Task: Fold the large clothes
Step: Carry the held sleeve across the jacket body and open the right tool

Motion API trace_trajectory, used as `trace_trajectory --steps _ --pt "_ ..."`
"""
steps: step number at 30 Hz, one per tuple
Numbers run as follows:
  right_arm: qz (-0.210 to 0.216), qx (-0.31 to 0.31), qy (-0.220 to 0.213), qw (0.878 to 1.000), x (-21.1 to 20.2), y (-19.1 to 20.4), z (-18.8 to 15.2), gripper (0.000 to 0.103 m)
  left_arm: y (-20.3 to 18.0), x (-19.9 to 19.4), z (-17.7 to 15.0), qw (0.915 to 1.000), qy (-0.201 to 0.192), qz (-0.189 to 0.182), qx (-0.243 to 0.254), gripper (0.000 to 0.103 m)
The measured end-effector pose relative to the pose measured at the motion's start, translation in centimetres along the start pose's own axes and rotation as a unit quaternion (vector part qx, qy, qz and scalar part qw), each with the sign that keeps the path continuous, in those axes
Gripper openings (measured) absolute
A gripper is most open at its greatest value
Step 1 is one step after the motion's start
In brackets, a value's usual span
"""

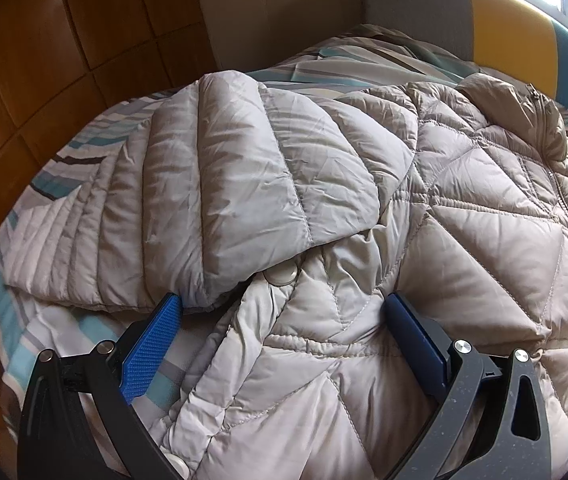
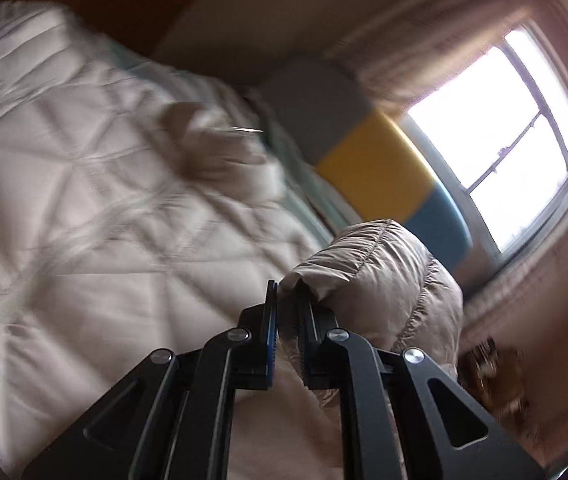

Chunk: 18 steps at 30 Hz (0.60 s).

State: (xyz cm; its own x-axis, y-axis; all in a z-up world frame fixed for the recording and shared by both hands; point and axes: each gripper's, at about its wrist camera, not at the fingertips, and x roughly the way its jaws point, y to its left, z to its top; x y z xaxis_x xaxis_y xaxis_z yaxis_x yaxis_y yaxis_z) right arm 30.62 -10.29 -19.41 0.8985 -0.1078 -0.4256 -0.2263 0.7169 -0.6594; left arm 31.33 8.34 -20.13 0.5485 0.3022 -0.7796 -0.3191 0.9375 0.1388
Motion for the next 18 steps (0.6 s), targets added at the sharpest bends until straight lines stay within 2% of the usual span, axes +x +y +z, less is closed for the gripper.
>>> trace_trajectory --steps 2,5,6,7,8,9,11,12,14,15,17,18 --pt "0.028 -0.008 -0.015 0.999 -0.5 1.6 0.8 0.008 0.1 0.1 0.0 1.0000 0.000 -0.001 -0.001 0.100" --pt "0.100 -0.037 -0.029 0.994 -1.4 4.2 1.7 0.011 0.2 0.1 0.0 1.0000 0.000 -0.001 -0.001 0.100" --pt "0.106 -0.046 -0.034 0.993 -1.6 4.9 1.9 0.013 0.0 0.0 0.0 1.0000 0.001 -0.002 -0.001 0.100" --pt "0.109 -0.057 -0.039 0.992 -1.9 5.4 1.9 0.020 0.0 0.1 0.0 1.0000 0.001 -0.002 -0.002 0.100" --pt "0.113 -0.058 -0.043 0.991 -2.1 5.4 1.9 0.022 0.1 0.1 0.0 1.0000 0.001 -0.003 -0.003 0.100" --pt "0.120 -0.051 -0.043 0.990 -2.2 5.2 1.9 0.024 0.2 0.2 0.0 1.0000 0.002 -0.005 -0.003 0.100" --pt "0.131 -0.024 -0.043 0.990 -2.6 3.9 1.6 0.034 0.2 0.2 0.0 1.0000 0.002 -0.005 -0.004 0.100" --pt "0.128 -0.015 -0.046 0.991 -2.8 3.2 1.3 0.038 0.1 0.1 0.0 1.0000 0.002 -0.004 -0.003 0.100" --pt "0.110 0.003 -0.053 0.992 -3.4 1.8 0.8 0.051 0.3 0.2 0.0 1.0000 0.002 -0.004 -0.002 0.100" --pt "0.106 0.012 -0.052 0.993 -3.7 1.1 0.5 0.053 0.4 0.2 0.0 1.0000 0.002 -0.004 -0.003 0.100" --pt "0.099 0.033 -0.036 0.994 -3.5 -0.2 0.3 0.065 0.2 0.1 0.1 1.0000 0.002 -0.004 -0.002 0.100" --pt "0.098 0.043 -0.026 0.994 -3.3 -1.0 0.1 0.067 0.2 0.1 0.1 1.0000 0.001 -0.002 -0.001 0.100"
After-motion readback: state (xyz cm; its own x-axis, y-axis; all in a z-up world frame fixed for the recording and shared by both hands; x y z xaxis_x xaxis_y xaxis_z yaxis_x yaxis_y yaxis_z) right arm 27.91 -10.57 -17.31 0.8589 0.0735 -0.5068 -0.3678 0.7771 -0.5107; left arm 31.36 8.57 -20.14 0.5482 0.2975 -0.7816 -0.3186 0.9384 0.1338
